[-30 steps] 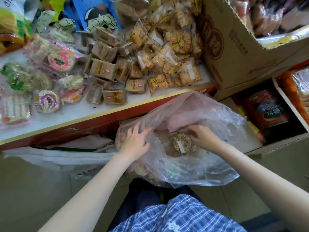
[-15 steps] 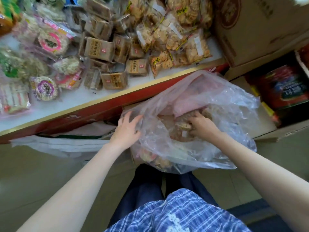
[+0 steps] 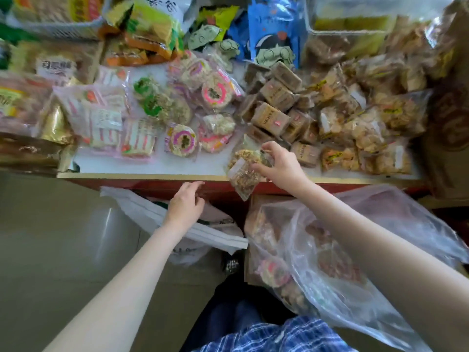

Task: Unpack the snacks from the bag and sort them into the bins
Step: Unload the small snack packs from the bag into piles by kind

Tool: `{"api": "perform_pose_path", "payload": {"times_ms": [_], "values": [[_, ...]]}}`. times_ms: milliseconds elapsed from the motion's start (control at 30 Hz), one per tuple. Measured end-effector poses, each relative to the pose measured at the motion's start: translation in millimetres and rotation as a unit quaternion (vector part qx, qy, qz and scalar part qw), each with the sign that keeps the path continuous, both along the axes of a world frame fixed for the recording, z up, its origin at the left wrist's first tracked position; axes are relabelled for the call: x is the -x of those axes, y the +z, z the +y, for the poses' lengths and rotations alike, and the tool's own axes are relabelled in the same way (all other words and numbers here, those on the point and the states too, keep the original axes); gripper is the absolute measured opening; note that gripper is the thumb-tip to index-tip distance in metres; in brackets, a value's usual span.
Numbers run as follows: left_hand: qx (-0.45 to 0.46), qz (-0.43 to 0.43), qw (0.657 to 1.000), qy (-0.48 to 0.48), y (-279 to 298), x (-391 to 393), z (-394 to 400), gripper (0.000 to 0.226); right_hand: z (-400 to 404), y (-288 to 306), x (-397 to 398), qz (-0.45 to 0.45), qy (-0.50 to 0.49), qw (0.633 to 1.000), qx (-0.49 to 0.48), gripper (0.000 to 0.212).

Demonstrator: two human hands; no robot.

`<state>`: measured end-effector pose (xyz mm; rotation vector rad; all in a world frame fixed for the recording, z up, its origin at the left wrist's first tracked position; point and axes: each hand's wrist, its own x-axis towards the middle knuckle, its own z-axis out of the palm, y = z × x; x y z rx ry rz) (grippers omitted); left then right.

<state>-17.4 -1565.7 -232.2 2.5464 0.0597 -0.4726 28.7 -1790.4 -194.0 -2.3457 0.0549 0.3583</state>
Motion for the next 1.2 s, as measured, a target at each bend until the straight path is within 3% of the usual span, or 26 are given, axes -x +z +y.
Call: {"api": "perform_pose_path", "payload": {"times_ms": [233, 300, 367, 567, 733, 833, 933, 1000, 1100, 1200], "values": [[0.006, 0.004, 0.998, 0.060, -4, -21, 58, 0.047, 109, 2, -80, 0.062, -0.119, 0.974, -0.184, 0.056], [0.003, 0.000, 0.998, 0.059, -6, -27, 63, 0.046, 118, -6, -90, 0.094, -0.127, 0.967, -0.198, 0.060], [0.004, -0.001, 0.999, 0.053, -7, -32, 63, 0.046, 116, -13, -86, 0.104, -0.123, 0.970, -0.180, 0.049], [0.020, -0.020, 0.999, -0.033, -5, -32, 34, 0.044, 39, 0, -39, 0.049, -0.061, 0.996, -0.052, 0.039], [0.040, -0.017, 0.981, -0.188, -4, -22, -38, 0.046, -68, 14, 32, 0.063, -0.176, 0.979, -0.083, 0.022], [0.042, 0.002, 0.962, -0.268, -6, -13, -82, 0.047, -117, 9, 82, 0.061, -0.201, 0.978, -0.015, 0.022], [0.008, 0.050, 0.952, -0.302, -8, 2, -120, 0.053, -151, -9, 131, 0.100, -0.183, 0.977, 0.055, 0.032], [-0.053, 0.107, 0.945, -0.304, -15, 14, -139, 0.066, -161, -21, 157, 0.170, -0.137, 0.975, 0.041, 0.046], [-0.068, 0.242, 0.941, -0.225, -30, 30, -153, 0.090, -153, -44, 186, 0.289, -0.050, 0.956, -0.005, 0.074], [-0.022, 0.298, 0.941, -0.156, -39, 52, -160, 0.095, -132, -73, 197, 0.353, 0.002, 0.935, -0.017, 0.098]]}}
